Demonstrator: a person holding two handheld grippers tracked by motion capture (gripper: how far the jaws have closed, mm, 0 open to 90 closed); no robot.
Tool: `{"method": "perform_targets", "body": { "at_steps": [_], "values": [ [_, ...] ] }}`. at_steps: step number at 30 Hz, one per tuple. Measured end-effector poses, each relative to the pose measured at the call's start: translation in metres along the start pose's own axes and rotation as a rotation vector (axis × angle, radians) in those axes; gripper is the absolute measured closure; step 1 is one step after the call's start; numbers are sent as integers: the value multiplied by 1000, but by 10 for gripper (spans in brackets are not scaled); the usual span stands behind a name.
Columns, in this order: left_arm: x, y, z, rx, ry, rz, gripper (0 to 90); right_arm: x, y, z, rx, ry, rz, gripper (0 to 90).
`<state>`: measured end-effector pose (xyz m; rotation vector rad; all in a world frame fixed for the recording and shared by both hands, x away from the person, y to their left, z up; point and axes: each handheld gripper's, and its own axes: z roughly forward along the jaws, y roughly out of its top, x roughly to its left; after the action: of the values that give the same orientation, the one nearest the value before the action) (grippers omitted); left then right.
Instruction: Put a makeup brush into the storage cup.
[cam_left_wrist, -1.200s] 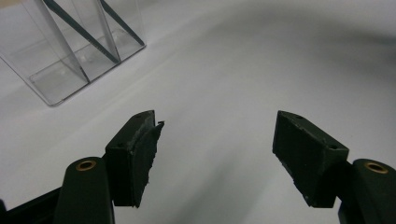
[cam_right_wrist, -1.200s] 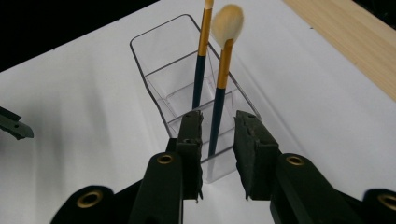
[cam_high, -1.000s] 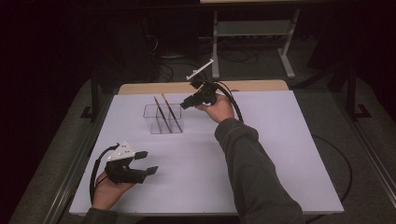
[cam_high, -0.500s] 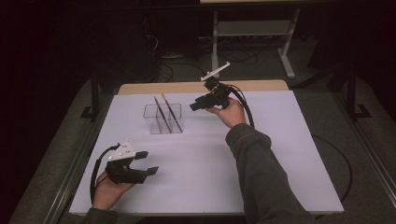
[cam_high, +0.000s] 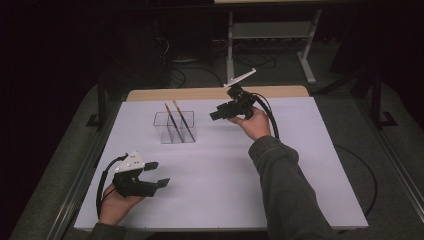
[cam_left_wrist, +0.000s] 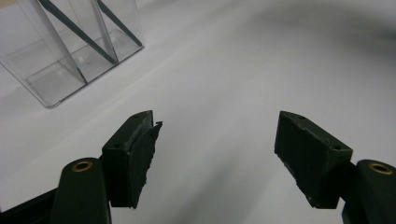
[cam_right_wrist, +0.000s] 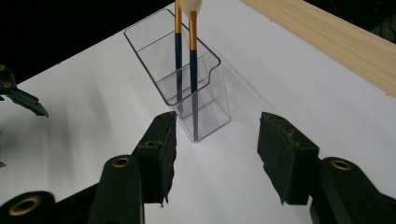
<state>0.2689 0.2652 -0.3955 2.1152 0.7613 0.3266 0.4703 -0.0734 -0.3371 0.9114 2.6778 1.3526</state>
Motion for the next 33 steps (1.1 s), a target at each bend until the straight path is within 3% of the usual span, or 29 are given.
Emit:
{"method": "perform_targets", "body": {
  "at_steps": [15,27,33],
  "values": [
    [0,1,0,8,-3,18,276,1,-13,-8,-10,0,15,432],
    [-2,2,0,-8,0,1,266,1,-22,-12,-9,-11,19,407],
    [-2,3,-1,1,1,11,264,3,-26,-15,-9,-20,17,400]
  ]
}}
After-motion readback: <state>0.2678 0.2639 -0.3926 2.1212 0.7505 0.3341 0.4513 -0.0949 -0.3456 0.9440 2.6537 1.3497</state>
